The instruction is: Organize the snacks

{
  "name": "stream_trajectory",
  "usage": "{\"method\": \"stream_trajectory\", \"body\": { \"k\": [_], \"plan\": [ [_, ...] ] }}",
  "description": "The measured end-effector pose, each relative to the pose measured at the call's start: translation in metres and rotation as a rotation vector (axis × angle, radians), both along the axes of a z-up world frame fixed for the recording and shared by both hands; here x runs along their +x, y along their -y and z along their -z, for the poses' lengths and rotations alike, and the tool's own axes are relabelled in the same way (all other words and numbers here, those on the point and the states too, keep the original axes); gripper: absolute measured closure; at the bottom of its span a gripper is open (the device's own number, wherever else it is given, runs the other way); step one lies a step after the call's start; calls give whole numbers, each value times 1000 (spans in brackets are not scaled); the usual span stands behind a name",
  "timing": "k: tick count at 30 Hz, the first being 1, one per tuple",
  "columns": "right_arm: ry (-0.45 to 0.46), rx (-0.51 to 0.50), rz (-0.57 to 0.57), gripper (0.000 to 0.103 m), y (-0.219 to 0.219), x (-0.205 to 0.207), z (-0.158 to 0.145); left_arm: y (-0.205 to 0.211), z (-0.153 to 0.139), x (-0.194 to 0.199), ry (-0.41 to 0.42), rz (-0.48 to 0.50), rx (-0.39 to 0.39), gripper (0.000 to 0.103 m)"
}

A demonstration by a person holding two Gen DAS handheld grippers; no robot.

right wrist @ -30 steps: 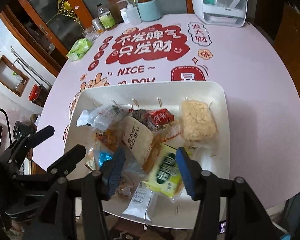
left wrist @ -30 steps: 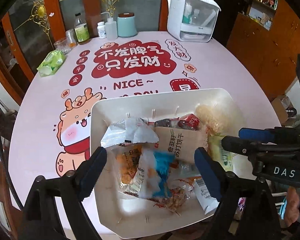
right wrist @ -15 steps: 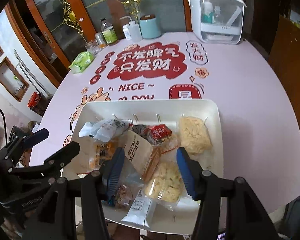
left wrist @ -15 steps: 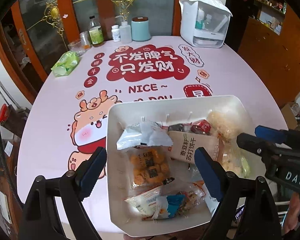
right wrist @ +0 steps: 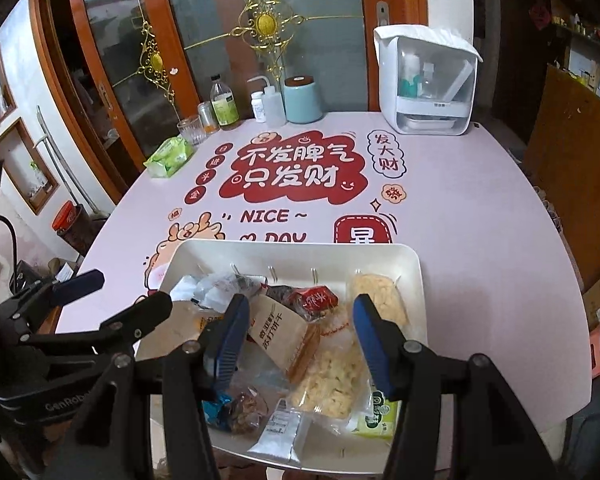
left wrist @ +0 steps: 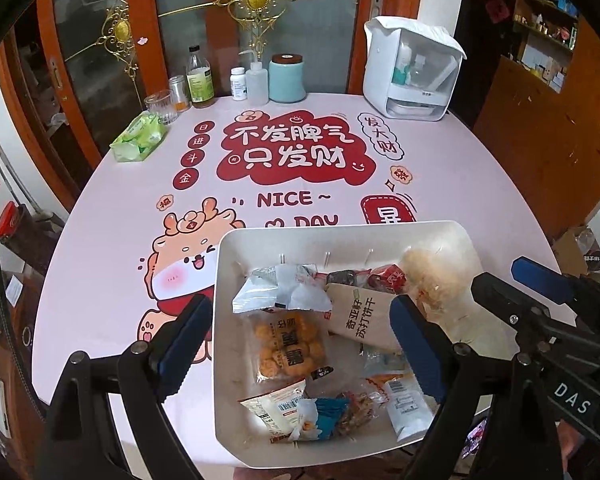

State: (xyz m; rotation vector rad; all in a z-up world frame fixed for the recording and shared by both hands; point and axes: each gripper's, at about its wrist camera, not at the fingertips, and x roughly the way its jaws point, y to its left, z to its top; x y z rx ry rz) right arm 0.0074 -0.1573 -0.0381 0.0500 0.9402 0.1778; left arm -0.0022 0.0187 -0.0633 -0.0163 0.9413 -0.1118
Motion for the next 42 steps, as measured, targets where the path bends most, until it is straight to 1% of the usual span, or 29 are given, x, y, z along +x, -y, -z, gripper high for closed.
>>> {"method": "stream_trajectory", "body": {
  "k": [3, 7, 14, 42],
  "plan": [
    [14, -4, -3, 48, -3, -2, -3, -2, -1, -2, -4, -13, -6, 13],
    [16, -10, 0, 48, -4, -3, -3, -1, -4, -6, 12, -33, 26, 13],
    [16, -11, 9, 48, -4, -5, -3, -2, -7, -9, 26, -47, 40, 13],
    [21, -10, 18, 47, -1, -5, -2, -1, -9, -10, 29, -48, 46, 13]
  ]
}}
